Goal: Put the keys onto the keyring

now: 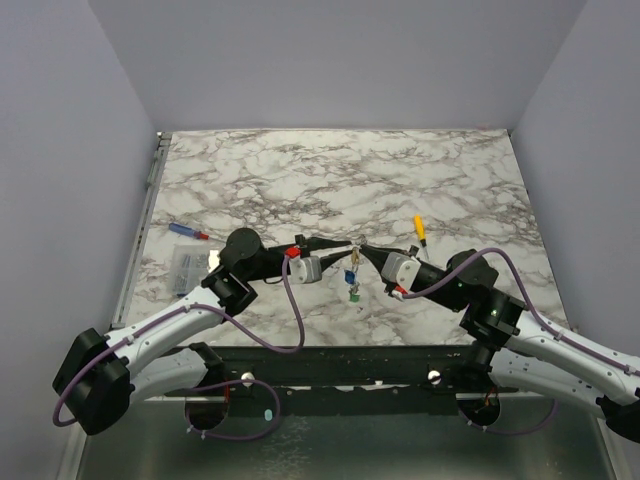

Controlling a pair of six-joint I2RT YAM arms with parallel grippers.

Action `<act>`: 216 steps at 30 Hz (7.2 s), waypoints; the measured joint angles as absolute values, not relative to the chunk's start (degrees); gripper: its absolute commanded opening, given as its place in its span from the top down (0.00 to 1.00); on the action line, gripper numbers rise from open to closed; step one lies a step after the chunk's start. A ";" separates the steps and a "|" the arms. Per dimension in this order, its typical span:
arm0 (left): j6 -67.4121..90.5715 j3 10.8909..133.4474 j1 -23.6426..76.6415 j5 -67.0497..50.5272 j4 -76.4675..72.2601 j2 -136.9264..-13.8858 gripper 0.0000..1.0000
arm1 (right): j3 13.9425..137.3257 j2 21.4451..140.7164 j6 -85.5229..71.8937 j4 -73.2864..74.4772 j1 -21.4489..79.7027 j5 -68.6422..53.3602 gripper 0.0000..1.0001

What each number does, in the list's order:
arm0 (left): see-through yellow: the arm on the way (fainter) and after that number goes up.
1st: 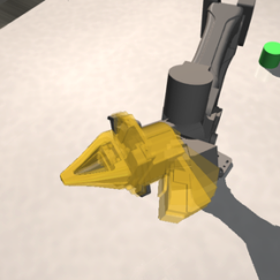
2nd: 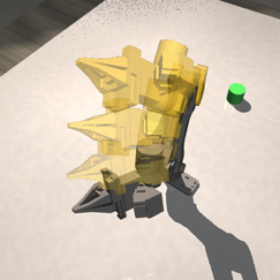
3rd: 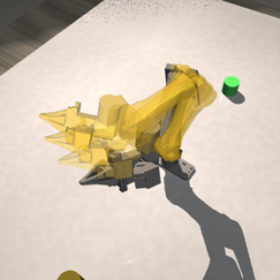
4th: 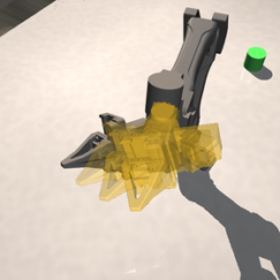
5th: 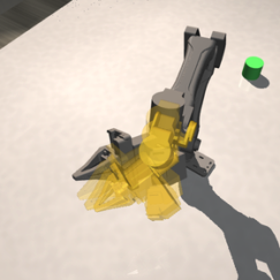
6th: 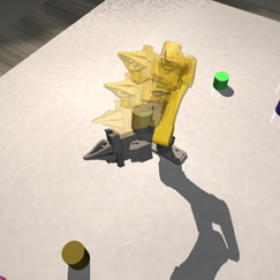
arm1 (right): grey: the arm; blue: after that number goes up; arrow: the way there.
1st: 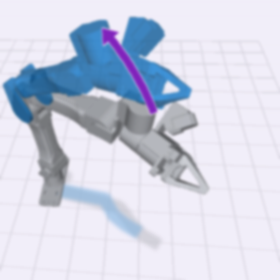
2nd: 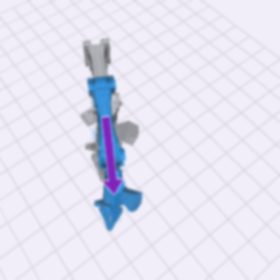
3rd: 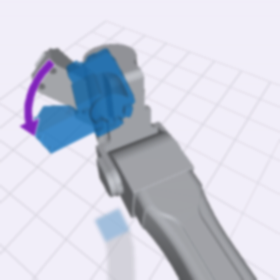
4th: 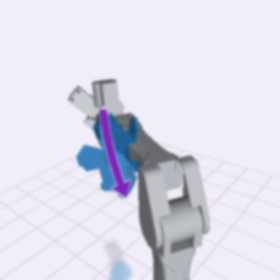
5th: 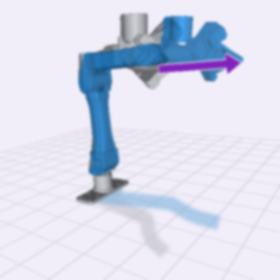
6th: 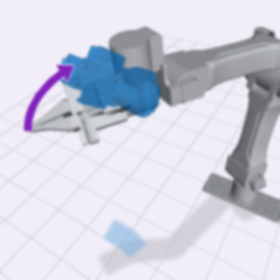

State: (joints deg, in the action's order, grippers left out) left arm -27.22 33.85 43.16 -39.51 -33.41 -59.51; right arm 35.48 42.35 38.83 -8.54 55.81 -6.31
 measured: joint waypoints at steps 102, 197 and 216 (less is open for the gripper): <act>-36.07 30.79 47.40 -37.67 -34.00 -57.12 0.68 | 32.25 40.14 35.94 -14.90 55.83 -7.57 0.99; -41.28 35.24 50.43 -18.98 -17.34 -62.41 1.00 | 38.28 51.90 44.60 -1.45 55.83 -5.61 0.58; -42.00 35.97 51.66 -18.98 -15.57 -62.48 1.00 | 38.28 53.82 45.54 -1.61 55.83 -5.15 0.67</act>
State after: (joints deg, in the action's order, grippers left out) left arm -42.00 35.97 51.66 -18.98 -15.57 -62.48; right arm 38.28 53.82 45.54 -1.61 55.83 -5.15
